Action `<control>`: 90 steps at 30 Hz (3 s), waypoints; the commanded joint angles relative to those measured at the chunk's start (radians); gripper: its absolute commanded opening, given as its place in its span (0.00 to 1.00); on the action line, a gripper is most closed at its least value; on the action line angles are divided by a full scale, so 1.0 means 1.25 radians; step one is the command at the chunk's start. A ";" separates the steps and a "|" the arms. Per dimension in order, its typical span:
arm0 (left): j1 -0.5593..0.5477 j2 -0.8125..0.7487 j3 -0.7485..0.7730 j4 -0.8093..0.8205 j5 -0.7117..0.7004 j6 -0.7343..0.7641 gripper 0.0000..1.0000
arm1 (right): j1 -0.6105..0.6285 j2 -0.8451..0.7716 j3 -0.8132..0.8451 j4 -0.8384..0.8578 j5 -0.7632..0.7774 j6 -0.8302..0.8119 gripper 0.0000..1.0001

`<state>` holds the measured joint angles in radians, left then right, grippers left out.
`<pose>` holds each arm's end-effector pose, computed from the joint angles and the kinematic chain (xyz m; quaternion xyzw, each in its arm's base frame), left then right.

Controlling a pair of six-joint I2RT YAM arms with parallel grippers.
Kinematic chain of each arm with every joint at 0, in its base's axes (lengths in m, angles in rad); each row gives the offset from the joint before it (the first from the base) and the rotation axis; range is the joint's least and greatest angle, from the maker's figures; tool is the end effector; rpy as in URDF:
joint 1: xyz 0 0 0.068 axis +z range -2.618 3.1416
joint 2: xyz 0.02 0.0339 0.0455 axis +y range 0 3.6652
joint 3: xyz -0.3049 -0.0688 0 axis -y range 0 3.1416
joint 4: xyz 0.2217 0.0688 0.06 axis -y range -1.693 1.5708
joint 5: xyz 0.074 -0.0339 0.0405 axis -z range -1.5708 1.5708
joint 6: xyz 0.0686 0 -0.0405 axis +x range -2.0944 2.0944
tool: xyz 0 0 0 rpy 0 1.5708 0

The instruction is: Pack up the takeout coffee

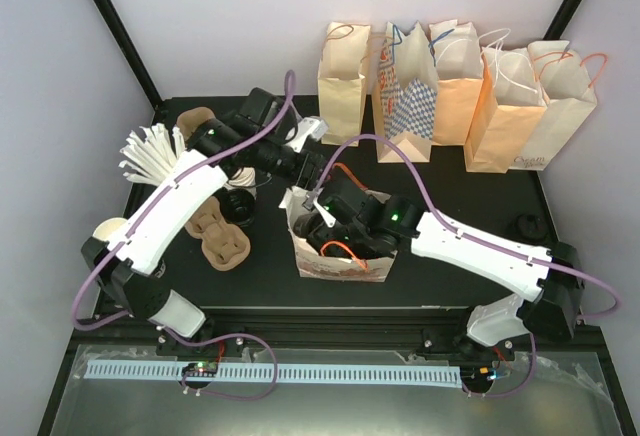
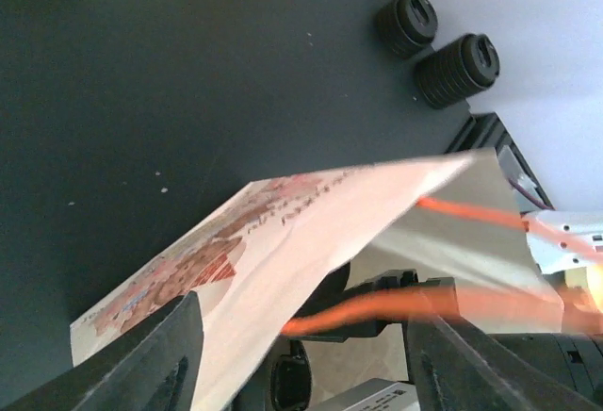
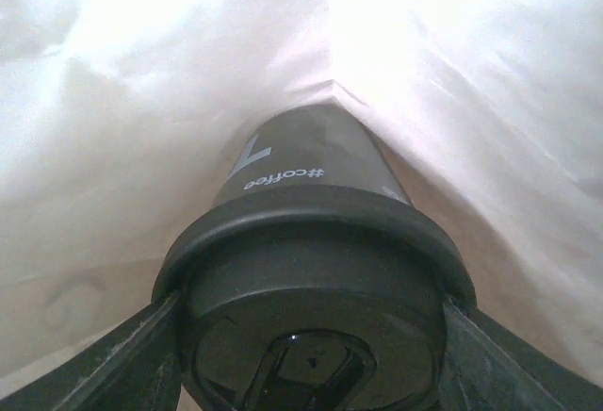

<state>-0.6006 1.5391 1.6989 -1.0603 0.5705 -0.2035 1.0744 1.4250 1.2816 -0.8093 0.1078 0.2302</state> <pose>0.2278 -0.2010 0.4095 0.2695 0.8701 -0.3681 0.1865 0.1428 0.2481 0.3270 -0.3748 0.8745 0.1436 0.2725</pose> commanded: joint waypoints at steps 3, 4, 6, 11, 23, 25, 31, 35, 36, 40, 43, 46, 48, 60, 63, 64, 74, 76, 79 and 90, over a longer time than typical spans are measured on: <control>0.009 -0.100 -0.009 -0.099 -0.098 -0.079 0.69 | -0.018 -0.045 -0.060 0.162 -0.099 -0.173 0.43; 0.009 -0.114 -0.012 -0.108 -0.106 -0.084 0.72 | -0.019 -0.050 -0.076 0.163 -0.125 -0.205 0.43; 0.010 -0.145 -0.016 -0.124 -0.140 -0.095 0.80 | -0.018 -0.051 -0.083 0.158 -0.117 -0.245 0.42; 0.023 -0.231 -0.039 -0.139 -0.269 -0.163 0.99 | -0.018 -0.040 -0.036 0.105 -0.072 -0.319 0.41; 0.063 -0.457 -0.326 -0.078 -0.107 -0.369 0.99 | -0.018 0.007 0.073 0.007 -0.114 -0.364 0.42; 0.060 -0.461 -0.350 -0.066 -0.099 -0.382 0.99 | -0.018 0.013 0.080 0.003 -0.121 -0.367 0.42; 0.058 -0.389 -0.344 -0.079 -0.123 -0.364 0.97 | -0.018 0.008 0.077 0.009 -0.130 -0.377 0.42; 0.054 -0.347 -0.334 -0.077 -0.156 -0.361 0.84 | -0.016 0.008 0.071 -0.015 -0.115 -0.389 0.42; 0.054 -0.342 -0.333 -0.073 -0.161 -0.355 0.77 | -0.014 0.007 0.073 -0.025 -0.109 -0.393 0.42; 0.051 -0.302 -0.324 -0.073 -0.154 -0.319 0.46 | -0.008 0.002 0.080 -0.069 -0.088 -0.369 0.38; 0.041 -0.268 -0.296 -0.073 -0.162 -0.291 0.25 | 0.016 -0.017 0.076 -0.080 -0.074 -0.304 0.37; 0.033 -0.236 -0.257 -0.074 -0.173 -0.264 0.11 | 0.053 -0.050 0.049 -0.049 -0.055 -0.228 0.37; 0.022 -0.216 -0.230 -0.069 -0.167 -0.242 0.06 | 0.075 -0.054 0.047 -0.033 -0.045 -0.171 0.37; -0.081 -0.122 -0.070 -0.042 -0.108 -0.033 0.02 | 0.137 0.004 0.125 -0.096 0.142 0.030 0.37; -0.092 -0.142 -0.079 -0.022 -0.109 -0.014 0.01 | 0.146 -0.020 0.117 -0.091 0.196 0.053 0.37; -0.093 -0.149 -0.085 -0.012 -0.104 -0.010 0.02 | 0.155 -0.026 0.113 -0.090 0.221 0.059 0.37; -0.093 -0.196 -0.176 0.073 -0.028 0.025 0.02 | 0.181 -0.025 0.044 -0.025 0.299 0.086 0.37; -0.093 -0.197 -0.193 0.084 -0.020 0.032 0.02 | 0.181 0.021 0.085 -0.086 0.337 0.123 0.37; -0.093 -0.185 -0.206 0.092 -0.015 0.036 0.02 | 0.182 0.052 0.095 -0.103 0.353 0.132 0.37; -0.073 -0.132 -0.196 0.107 -0.034 0.026 0.02 | 0.117 0.068 0.044 -0.015 0.227 0.037 0.36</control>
<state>-0.6823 1.3666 1.4322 -0.9909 0.4545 -0.1741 1.2568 1.4773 1.3506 -0.9607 0.4828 0.3618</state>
